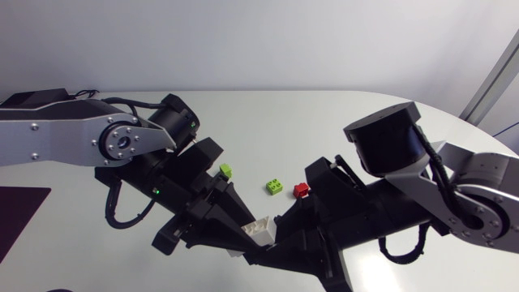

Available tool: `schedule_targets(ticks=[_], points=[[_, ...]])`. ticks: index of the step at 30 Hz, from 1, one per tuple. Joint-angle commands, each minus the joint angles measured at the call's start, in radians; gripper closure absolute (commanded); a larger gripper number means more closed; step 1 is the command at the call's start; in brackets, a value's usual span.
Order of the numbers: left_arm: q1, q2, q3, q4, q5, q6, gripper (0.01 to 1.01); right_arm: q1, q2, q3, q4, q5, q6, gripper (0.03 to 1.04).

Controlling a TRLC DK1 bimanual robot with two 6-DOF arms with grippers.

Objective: Disassemble duplo

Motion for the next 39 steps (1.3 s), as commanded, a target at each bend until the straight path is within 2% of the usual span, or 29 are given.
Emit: schedule_targets(ticks=[1, 8, 11, 12, 23, 37, 39], points=[[-0.005, -0.026, 0.036, -0.018, 0.022, 0.017, 0.789, 0.0, -0.011, -0.034, -0.018, -0.026, -0.029, 0.78], [-0.021, -0.046, 0.043, -0.042, 0.025, 0.017, 0.777, 0.0, -0.037, -0.048, -0.018, -0.03, -0.046, 0.83], [-0.019, -0.05, 0.054, -0.05, 0.025, 0.011, 0.474, -0.003, -0.041, -0.054, -0.018, -0.029, -0.052, 0.83], [-0.019, -0.052, 0.054, -0.051, 0.025, 0.011, 0.438, -0.006, -0.041, -0.056, -0.018, -0.029, -0.055, 0.83], [-0.001, -0.047, 0.082, -0.065, 0.023, 0.014, 0.439, -0.006, -0.037, -0.088, -0.016, -0.006, -0.084, 0.83], [-0.041, 0.024, 0.057, -0.068, -0.006, 0.043, 0.439, -0.006, -0.092, -0.062, -0.028, 0.016, -0.062, 0.83], [-0.048, 0.037, 0.059, -0.068, -0.014, 0.049, 0.462, -0.004, -0.093, -0.06, -0.031, 0.016, -0.061, 0.83]])
